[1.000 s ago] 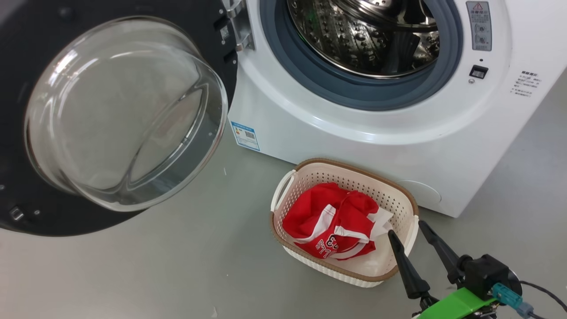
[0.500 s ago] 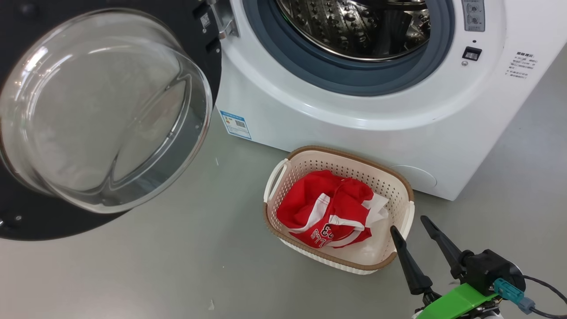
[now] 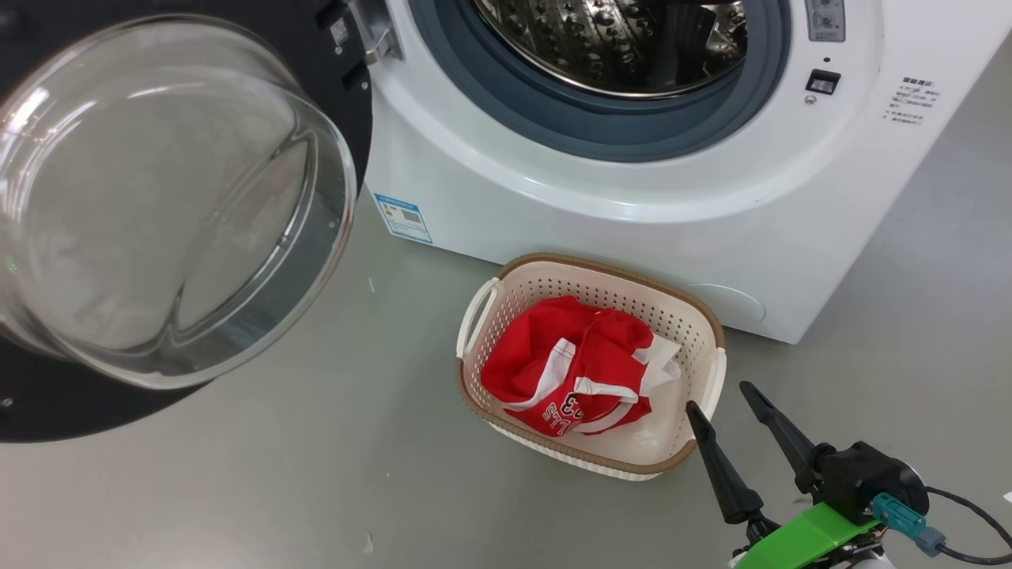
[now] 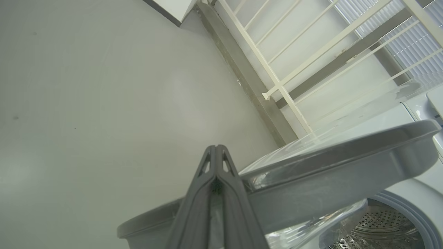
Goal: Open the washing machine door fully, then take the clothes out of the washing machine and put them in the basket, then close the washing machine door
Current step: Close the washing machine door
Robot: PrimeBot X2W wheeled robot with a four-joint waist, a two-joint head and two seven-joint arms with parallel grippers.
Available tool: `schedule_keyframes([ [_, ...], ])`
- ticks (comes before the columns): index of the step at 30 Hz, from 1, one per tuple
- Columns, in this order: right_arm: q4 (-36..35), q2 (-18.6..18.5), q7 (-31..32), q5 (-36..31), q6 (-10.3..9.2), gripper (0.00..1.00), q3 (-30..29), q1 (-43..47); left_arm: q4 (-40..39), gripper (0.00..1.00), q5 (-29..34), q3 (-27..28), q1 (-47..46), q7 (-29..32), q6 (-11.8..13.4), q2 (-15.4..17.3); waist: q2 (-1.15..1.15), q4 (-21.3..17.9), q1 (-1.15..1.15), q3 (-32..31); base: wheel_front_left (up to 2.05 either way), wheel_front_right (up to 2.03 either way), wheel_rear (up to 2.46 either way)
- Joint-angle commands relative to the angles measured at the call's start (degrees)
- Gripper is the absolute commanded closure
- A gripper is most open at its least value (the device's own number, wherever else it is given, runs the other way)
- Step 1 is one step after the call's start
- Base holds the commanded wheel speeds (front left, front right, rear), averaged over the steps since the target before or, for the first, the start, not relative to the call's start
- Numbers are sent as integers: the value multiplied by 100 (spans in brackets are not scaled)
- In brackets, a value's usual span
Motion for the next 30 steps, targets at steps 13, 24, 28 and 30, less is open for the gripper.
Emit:
schedule_keyframes([
  [13, -118, 8, -37, -31, 35, 0, 164, -71, -261, 100, -427, -69, 121, 1059, -32, 511, 0, -65, 0, -36, 0, 0, 0],
  [24, -121, 86, -37, 11, 35, 0, 149, 1, -1205, 100, -682, -354, 595, 1845, -32, 464, 0, -82, 0, -225, 0, 0, 0],
  [28, -124, 108, -37, 24, 35, 0, 121, 17, -1774, 100, -751, -515, 829, 2079, -32, 443, 0, -78, 0, -284, 0, 0, 0],
  [30, -135, 115, -37, 30, 35, 0, 100, 31, -2101, 100, -805, -620, 946, 2276, -32, 444, 0, -77, 0, -314, 0, 0, 0],
])
